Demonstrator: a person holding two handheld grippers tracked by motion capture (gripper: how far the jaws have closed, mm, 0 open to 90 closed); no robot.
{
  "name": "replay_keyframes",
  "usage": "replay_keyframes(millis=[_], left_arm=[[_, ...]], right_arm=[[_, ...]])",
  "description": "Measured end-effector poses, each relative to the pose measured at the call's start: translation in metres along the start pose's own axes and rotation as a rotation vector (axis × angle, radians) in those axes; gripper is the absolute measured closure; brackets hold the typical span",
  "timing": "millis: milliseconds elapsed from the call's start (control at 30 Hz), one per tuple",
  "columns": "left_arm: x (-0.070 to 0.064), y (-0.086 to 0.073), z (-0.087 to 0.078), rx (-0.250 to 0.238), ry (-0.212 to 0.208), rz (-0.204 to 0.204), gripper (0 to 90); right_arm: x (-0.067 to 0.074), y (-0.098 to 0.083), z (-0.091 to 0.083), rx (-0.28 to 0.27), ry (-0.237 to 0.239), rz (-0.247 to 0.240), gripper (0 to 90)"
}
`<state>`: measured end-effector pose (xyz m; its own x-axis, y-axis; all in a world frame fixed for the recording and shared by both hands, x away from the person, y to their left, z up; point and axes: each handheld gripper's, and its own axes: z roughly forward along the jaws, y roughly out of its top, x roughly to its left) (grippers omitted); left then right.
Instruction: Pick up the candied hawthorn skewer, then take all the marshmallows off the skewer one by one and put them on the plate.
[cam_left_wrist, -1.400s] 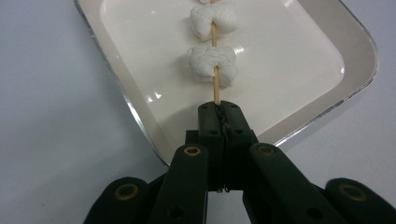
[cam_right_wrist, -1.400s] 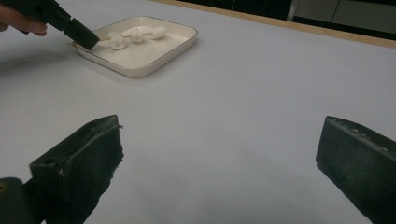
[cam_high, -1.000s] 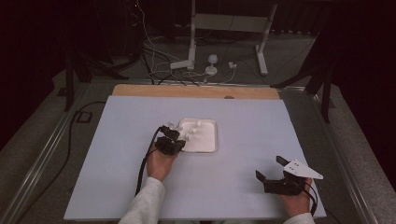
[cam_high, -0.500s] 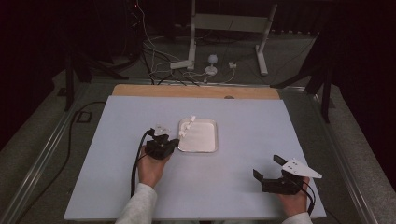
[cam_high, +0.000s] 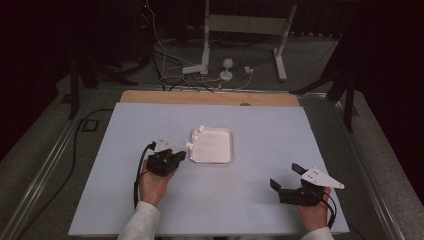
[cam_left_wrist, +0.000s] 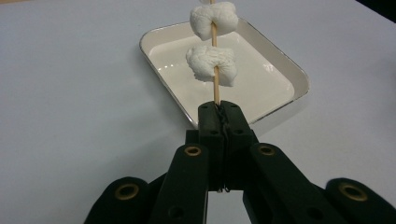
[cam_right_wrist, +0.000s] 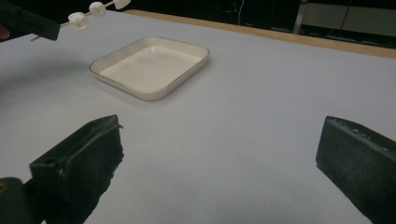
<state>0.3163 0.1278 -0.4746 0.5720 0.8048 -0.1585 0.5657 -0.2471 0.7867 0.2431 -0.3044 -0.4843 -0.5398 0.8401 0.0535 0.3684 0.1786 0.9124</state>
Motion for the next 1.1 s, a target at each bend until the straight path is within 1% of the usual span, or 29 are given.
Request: replay_keyframes(millis=[67, 200, 300, 400, 467, 567, 633, 767, 900, 1033, 1100], left_arm=[[0.000, -0.001, -0.002, -0.004, -0.002, 0.006, 90.0], [0.000, -0.002, -0.003, -0.007, 0.004, 0.010, 90.0], [-0.001, -0.004, -0.002, -0.008, 0.001, 0.018, 90.0], [-0.001, -0.004, -0.002, -0.014, -0.003, 0.028, 90.0], [-0.001, -0.004, -0.003, -0.021, -0.009, 0.030, 90.0], [-0.003, -0.004, -0.003, -0.031, -0.016, 0.038, 90.0], [-0.003, -0.004, -0.003, -0.034, -0.022, 0.041, 90.0], [-0.004, -0.004, -0.004, -0.041, -0.030, 0.049, 90.0], [-0.006, -0.004, -0.005, -0.054, -0.037, 0.057, 90.0], [-0.009, -0.004, -0.005, -0.059, -0.043, 0.064, 90.0], [-0.009, -0.004, -0.005, -0.060, -0.048, 0.067, 90.0]], right_arm=[[0.001, 0.003, 0.000, -0.010, -0.003, -0.010, 0.2], [0.002, 0.011, 0.001, -0.018, 0.001, -0.012, 0.2], [0.005, 0.017, 0.003, -0.013, 0.009, -0.017, 0.2], [0.006, 0.024, 0.007, -0.001, 0.031, -0.020, 0.2], [0.007, 0.029, 0.011, -0.002, 0.052, -0.009, 0.2], [0.007, 0.040, 0.020, -0.004, 0.089, 0.027, 0.2], [0.008, 0.046, 0.025, -0.005, 0.104, 0.036, 0.2], [0.013, 0.062, 0.035, 0.004, 0.124, 0.028, 0.2], [0.019, 0.079, 0.042, -0.011, 0.159, 0.031, 0.2], [0.024, 0.093, 0.052, -0.019, 0.174, 0.017, 0.2], [0.026, 0.098, 0.057, -0.016, 0.189, 0.030, 0.2]])
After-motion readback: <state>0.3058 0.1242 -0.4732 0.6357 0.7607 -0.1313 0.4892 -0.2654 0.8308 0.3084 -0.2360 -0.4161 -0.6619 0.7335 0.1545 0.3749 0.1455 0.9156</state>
